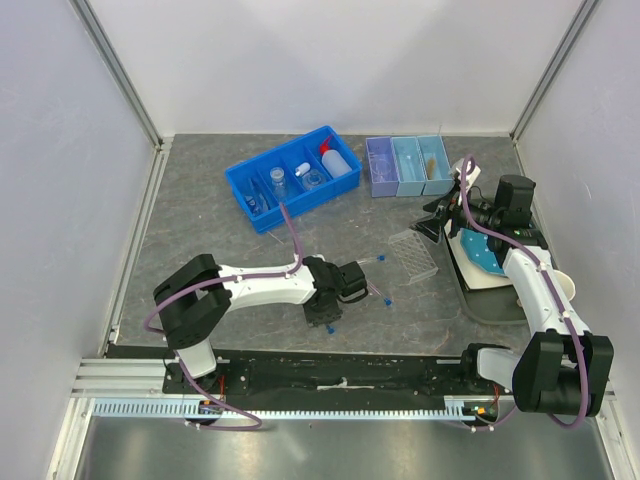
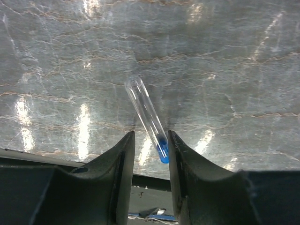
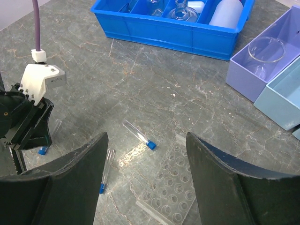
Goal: Organize the chemistry lab equipment
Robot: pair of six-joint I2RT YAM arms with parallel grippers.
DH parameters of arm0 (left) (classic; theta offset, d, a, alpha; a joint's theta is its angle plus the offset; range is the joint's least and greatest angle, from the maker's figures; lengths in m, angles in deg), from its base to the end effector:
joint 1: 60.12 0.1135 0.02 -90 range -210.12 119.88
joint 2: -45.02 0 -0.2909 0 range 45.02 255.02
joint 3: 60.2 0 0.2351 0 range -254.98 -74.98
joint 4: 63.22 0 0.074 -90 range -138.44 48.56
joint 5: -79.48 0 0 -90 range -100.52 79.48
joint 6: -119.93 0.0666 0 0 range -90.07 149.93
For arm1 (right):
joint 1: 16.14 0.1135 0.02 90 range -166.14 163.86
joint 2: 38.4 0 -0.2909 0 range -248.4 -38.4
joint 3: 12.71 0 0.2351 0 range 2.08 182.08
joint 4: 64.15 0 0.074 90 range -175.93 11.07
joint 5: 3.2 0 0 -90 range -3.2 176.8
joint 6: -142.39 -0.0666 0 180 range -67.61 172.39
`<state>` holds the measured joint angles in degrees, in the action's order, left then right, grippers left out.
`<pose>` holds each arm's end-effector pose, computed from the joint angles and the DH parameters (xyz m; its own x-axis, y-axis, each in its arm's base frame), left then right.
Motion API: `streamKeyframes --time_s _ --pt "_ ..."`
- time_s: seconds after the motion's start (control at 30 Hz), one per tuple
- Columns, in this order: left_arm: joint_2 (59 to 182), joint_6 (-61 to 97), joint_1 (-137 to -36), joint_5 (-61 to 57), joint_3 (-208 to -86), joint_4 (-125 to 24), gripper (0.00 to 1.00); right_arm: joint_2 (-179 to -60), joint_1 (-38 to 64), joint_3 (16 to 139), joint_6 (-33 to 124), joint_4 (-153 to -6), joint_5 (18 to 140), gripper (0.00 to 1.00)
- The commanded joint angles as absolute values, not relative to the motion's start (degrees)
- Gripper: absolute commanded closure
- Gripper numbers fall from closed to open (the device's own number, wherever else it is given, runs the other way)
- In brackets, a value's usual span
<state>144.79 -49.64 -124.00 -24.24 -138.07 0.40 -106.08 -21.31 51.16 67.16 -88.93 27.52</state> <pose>0.1455 -0.2609 0.1742 -0.9293 -0.2749 -0.2467 -0.2752 0.9608 -0.0340 0.2431 0.0355 0.3153 -0.2809 -0.1053 -0.9539 -0.8039 0.5687 0.1739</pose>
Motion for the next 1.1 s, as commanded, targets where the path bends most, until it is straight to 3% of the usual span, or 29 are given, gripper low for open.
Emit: streamKeyframes --time_s 0.0,0.7,0.9,0.97,1.0,1.07 --pt "144.2 -51.8 -124.3 -27.1 -136.5 -1.4 0.6 -105.3 -21.9 51.6 67.7 -87.3 25.5 0.25" --pt "144.9 -35.3 -124.1 -31.0 -133.6 -5.2 0.78 -105.4 -22.2 51.6 67.6 -87.5 24.4 0.25" --pt "139.1 -24.3 -124.1 -30.4 -129.1 -15.7 0.8 -105.5 -22.3 51.6 67.6 -87.6 23.7 0.25" --pt "135.6 -21.9 -124.1 -30.1 -127.2 -19.8 0.85 -105.6 -22.4 51.6 67.6 -87.5 23.1 0.25" --pt "134.6 -19.6 -124.1 -30.2 -126.8 -20.5 0.92 -105.6 -22.5 51.6 67.6 -87.6 22.7 0.25" --pt "132.7 -17.5 -124.1 -30.5 -126.6 -21.9 0.93 -106.1 -22.5 51.3 67.3 -87.5 21.0 0.25"
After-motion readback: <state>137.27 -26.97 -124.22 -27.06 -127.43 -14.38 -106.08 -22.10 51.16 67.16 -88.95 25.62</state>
